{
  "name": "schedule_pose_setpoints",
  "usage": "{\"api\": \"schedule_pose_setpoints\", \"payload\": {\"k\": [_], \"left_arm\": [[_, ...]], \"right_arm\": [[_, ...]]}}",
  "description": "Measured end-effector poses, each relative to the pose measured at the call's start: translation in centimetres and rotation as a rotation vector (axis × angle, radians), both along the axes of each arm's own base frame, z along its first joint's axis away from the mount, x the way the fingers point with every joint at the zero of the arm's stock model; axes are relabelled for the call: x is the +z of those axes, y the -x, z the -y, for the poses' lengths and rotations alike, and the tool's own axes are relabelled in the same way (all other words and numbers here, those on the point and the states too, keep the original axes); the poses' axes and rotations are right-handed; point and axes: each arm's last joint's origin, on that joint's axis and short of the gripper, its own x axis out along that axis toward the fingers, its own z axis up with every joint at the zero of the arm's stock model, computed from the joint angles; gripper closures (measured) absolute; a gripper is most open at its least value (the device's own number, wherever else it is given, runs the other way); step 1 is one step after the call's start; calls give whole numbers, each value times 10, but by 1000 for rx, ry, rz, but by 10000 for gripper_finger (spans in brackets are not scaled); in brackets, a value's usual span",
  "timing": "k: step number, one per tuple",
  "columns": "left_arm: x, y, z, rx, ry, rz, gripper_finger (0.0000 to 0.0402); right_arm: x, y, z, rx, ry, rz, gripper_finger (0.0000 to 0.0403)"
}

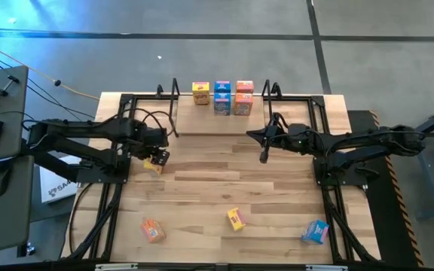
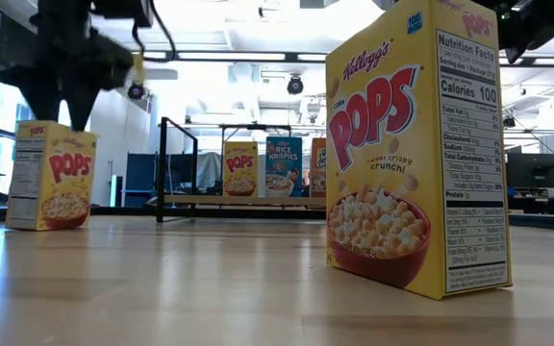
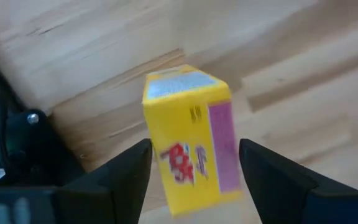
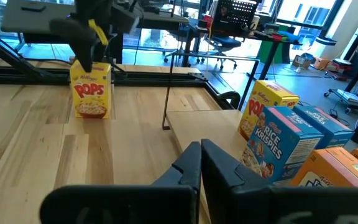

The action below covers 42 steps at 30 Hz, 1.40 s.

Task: Stack cereal on shelf
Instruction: Put the top yellow cereal box on the shelf aligned with the other yellow cereal box

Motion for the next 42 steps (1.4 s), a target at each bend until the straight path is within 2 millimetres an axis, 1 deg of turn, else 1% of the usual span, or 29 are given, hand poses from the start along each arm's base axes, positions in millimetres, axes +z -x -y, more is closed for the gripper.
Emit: {"api": "schedule_pose_setpoints", "payload": {"k": [4, 6, 9, 14, 17, 25, 29, 36, 42], "left_arm": [[29, -5, -1, -115, -24, 77, 176], [44, -6, -2, -141, -48, 112, 177], [53, -3, -3, -114, -64, 104, 177], [50, 10, 1, -25, -45, -51, 172], [47, 11, 4, 13, -70, -76, 163], [10, 4, 8, 39, -27, -58, 137], [0, 6, 8, 55, -21, -85, 133], [-1, -2, 7, 40, -20, 2, 132], [2, 3, 5, 44, -28, 21, 132]], "right_arm": [[0, 0, 0, 0, 0, 0, 403], [0, 0, 0, 0, 0, 0, 403], [0, 0, 0, 0, -5, 1, 403], [0, 0, 0, 14, -9, 2, 403], [0, 0, -1, 35, -11, 3, 403], [0, 0, -1, 40, -13, 2, 403], [0, 0, -1, 40, -12, 2, 403], [0, 0, -1, 40, -11, 2, 403], [0, 0, -1, 40, -10, 2, 403]]}}
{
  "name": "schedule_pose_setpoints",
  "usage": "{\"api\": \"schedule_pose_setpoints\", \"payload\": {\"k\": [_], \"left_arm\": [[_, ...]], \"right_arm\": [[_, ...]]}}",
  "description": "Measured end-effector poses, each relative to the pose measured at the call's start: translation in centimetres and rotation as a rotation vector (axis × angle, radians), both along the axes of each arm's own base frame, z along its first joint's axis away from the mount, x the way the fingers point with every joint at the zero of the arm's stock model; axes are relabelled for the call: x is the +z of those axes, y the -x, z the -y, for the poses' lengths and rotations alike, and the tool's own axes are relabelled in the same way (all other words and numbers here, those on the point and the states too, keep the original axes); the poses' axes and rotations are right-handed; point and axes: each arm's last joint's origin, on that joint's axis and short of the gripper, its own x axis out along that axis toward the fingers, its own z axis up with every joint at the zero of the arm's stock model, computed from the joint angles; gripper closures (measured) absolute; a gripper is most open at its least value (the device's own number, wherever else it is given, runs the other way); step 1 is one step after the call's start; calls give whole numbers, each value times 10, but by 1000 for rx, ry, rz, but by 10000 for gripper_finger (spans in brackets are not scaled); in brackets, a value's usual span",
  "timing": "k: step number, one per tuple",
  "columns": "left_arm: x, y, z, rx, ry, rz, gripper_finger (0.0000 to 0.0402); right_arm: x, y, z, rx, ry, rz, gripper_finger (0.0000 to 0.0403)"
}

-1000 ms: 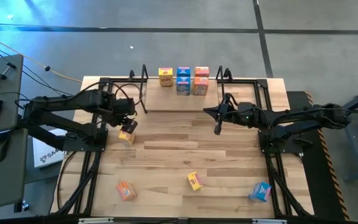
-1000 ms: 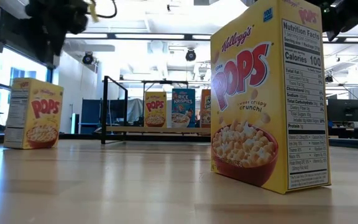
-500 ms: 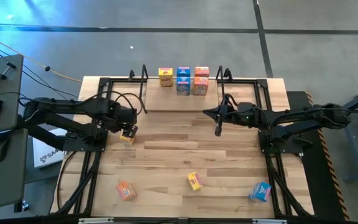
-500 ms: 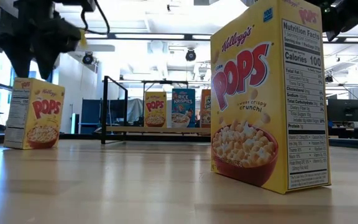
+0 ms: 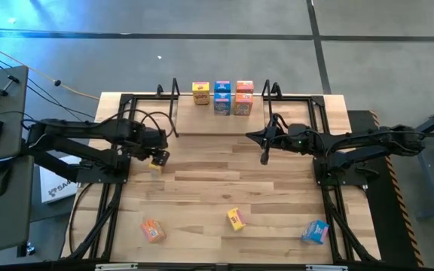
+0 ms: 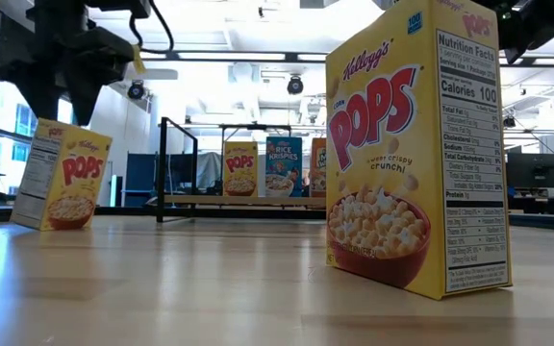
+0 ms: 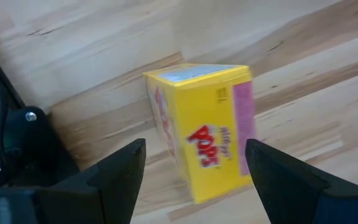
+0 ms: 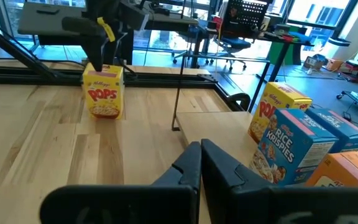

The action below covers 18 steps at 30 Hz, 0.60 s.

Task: Stack cereal on shelf
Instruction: Put the top yellow cereal box on the shelf aligned with the other yellow cereal box

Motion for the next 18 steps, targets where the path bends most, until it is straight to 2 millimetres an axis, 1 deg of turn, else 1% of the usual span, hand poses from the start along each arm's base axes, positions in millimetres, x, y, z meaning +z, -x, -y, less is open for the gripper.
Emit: {"api": "schedule_pose_setpoints", "payload": {"k": [6, 18], "left_arm": [[4, 5, 0, 19, 1, 30, 132], [1, 1, 0, 22, 3, -8, 132]], "right_arm": [[0, 0, 0, 0, 0, 2, 403], [1, 0, 0, 3, 0, 7, 403]]}}
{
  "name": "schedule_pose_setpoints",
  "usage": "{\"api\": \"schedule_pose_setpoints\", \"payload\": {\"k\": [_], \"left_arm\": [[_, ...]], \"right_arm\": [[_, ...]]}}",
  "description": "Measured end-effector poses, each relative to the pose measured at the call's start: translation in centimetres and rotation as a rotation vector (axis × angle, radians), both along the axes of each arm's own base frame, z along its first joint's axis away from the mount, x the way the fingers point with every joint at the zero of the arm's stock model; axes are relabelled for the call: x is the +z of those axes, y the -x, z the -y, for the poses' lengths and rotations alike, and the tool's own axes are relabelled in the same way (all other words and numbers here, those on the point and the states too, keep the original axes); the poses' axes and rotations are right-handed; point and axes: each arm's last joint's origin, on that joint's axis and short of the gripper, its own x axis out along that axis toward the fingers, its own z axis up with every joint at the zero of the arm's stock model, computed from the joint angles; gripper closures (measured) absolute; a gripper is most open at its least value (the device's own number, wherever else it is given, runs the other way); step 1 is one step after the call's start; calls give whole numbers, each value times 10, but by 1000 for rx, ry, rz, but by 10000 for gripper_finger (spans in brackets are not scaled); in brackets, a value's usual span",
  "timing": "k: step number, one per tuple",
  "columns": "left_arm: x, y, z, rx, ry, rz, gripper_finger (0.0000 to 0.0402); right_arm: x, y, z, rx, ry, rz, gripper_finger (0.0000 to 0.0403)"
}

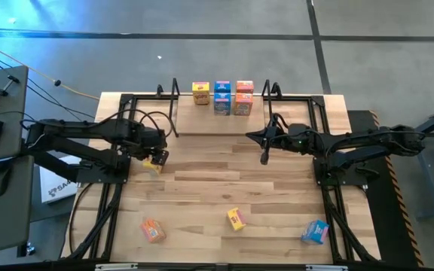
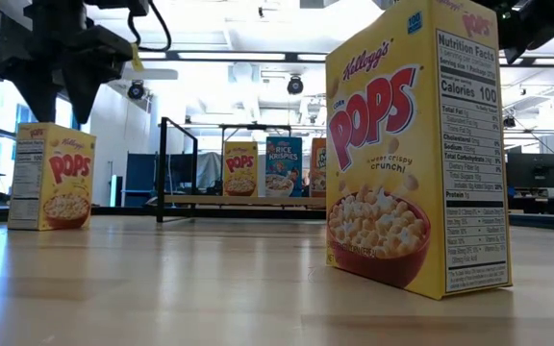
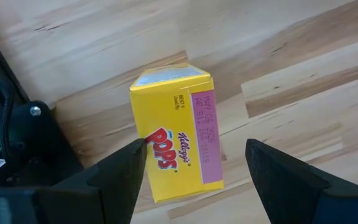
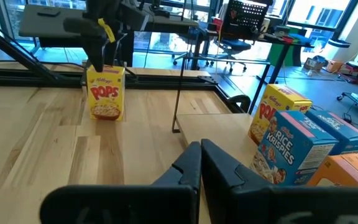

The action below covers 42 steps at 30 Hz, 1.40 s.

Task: Stack cereal on shelf
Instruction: Put the top yellow cereal box on the shelf aligned with the other yellow cereal box

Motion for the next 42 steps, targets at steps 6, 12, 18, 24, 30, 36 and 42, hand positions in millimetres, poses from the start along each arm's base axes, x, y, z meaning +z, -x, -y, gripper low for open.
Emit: {"api": "schedule_pose_setpoints", "payload": {"k": [6, 12, 18, 24, 30, 36, 42], "left_arm": [[-1, 0, 0, 18, -12, -20, 132], [6, 2, -1, 22, -26, -30, 132], [3, 1, -1, 33, -25, -23, 132], [-2, 0, -1, 43, -26, -22, 132], [-3, 1, -1, 49, -37, -27, 132], [-2, 1, -1, 50, -52, -28, 132], [-2, -1, -2, 52, -63, -8, 132]], "right_arm": [[0, 0, 0, 0, 0, -2, 403], [0, 0, 0, 0, 0, -3, 403], [0, 0, 0, 0, 0, -2, 403], [0, 0, 0, 5, -1, -2, 403], [0, 0, 0, 6, -1, -3, 403], [0, 0, 0, 8, -1, -3, 403], [0, 0, 0, 8, -1, -3, 403]]}}
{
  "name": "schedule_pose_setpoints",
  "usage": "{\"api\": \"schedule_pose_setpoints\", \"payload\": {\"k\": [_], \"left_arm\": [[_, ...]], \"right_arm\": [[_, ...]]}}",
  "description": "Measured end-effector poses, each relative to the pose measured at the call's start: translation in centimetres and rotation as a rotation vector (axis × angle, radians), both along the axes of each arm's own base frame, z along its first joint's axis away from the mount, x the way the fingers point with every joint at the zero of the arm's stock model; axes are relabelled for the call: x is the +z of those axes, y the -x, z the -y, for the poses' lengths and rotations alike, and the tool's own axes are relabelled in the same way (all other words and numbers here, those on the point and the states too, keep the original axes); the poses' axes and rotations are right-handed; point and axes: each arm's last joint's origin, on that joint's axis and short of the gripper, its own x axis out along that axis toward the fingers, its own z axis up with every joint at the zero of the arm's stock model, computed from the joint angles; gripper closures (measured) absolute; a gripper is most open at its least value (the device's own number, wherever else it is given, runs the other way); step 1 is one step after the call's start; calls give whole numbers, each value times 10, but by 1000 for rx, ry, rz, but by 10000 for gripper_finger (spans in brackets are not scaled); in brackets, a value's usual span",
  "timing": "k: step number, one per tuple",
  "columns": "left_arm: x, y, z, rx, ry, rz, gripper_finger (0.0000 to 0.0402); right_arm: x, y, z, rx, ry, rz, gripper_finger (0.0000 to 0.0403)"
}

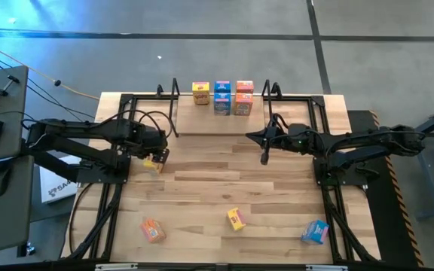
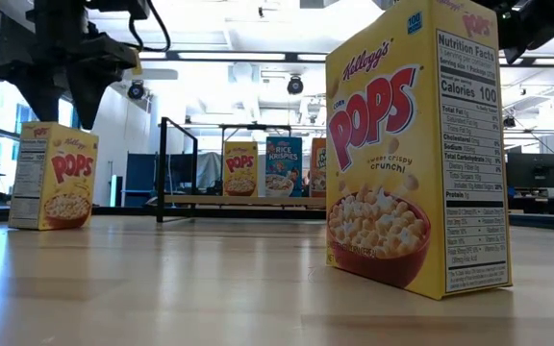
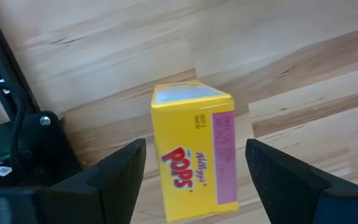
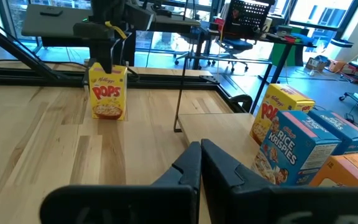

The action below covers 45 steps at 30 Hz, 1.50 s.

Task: Stack cereal on shelf
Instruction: Put the top yellow cereal box on the shelf aligned with the other yellow cereal box

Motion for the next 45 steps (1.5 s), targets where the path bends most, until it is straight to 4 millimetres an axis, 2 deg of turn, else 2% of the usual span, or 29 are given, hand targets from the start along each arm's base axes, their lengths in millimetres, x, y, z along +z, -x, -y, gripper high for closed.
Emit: {"api": "schedule_pose_setpoints", "payload": {"k": [22, 31, 37, 41, 45], "left_arm": [[-11, -10, 9, -33, -38, -70, 134], [-11, -10, 10, -60, -55, -73, 181], [-11, -10, 13, -81, -55, -71, 190], [-5, -11, 13, -141, -59, -57, 190], [13, -17, 12, -285, -84, -9, 190]], "right_arm": [[0, 0, 0, 4, -1, -3, 403], [0, 0, 0, 4, -1, -3, 403], [0, 0, 0, 5, -1, -3, 403], [0, 0, 0, 9, -1, -4, 403], [0, 0, 0, 9, -2, -3, 403]]}}
